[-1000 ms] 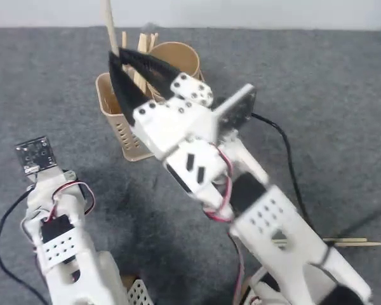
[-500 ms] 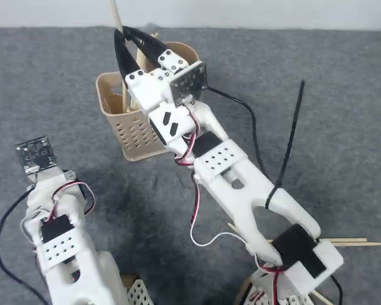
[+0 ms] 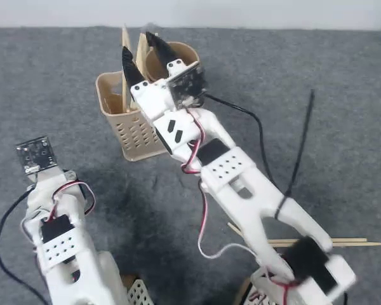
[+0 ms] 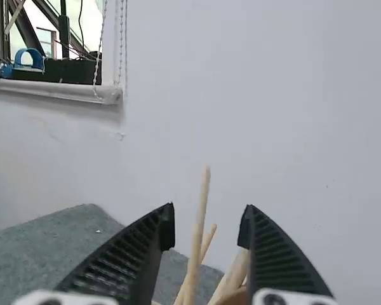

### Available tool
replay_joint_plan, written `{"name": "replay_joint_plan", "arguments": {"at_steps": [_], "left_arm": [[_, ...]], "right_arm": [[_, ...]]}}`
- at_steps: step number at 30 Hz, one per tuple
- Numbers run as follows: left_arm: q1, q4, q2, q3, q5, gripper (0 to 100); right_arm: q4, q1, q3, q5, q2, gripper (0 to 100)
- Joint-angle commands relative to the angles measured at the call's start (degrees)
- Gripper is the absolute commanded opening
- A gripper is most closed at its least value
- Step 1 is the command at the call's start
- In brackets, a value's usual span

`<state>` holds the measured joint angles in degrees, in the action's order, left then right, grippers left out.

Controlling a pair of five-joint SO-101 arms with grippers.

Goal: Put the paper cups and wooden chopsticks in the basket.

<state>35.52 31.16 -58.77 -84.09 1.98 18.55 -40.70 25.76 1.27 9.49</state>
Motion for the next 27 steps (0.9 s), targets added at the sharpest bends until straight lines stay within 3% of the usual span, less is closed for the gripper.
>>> {"name": "replay_joint_plan", "arguments": {"at_steps": [1, 5, 10, 16, 22, 27], "left_arm": [[0.2, -1.4, -0.9, 0.2, 0.5, 3], [0.2, -1.3, -0.9, 0.2, 0.5, 3], [0.2, -1.2, -0.9, 0.2, 0.5, 3], [0.2, -1.2, -0.9, 0.2, 0.5, 3], [0.2, -1.2, -0.9, 0.2, 0.5, 3], [0.2, -1.2, -0.9, 0.0, 0.5, 3]], "right_arm": [[-8.4, 0.5, -0.8, 4.3, 11.6, 12.5], [-24.7, 0.7, -0.7, 6.8, 23.6, 12.1], [-52.8, 3.3, -0.4, 11.9, 38.5, 11.9], [-80.2, 6.3, -0.3, 12.6, 43.5, 11.9], [-84.0, 7.5, 12.0, 10.4, 43.5, 11.8], [-72.6, 8.1, 28.5, 1.2, 43.5, 11.8]]}}
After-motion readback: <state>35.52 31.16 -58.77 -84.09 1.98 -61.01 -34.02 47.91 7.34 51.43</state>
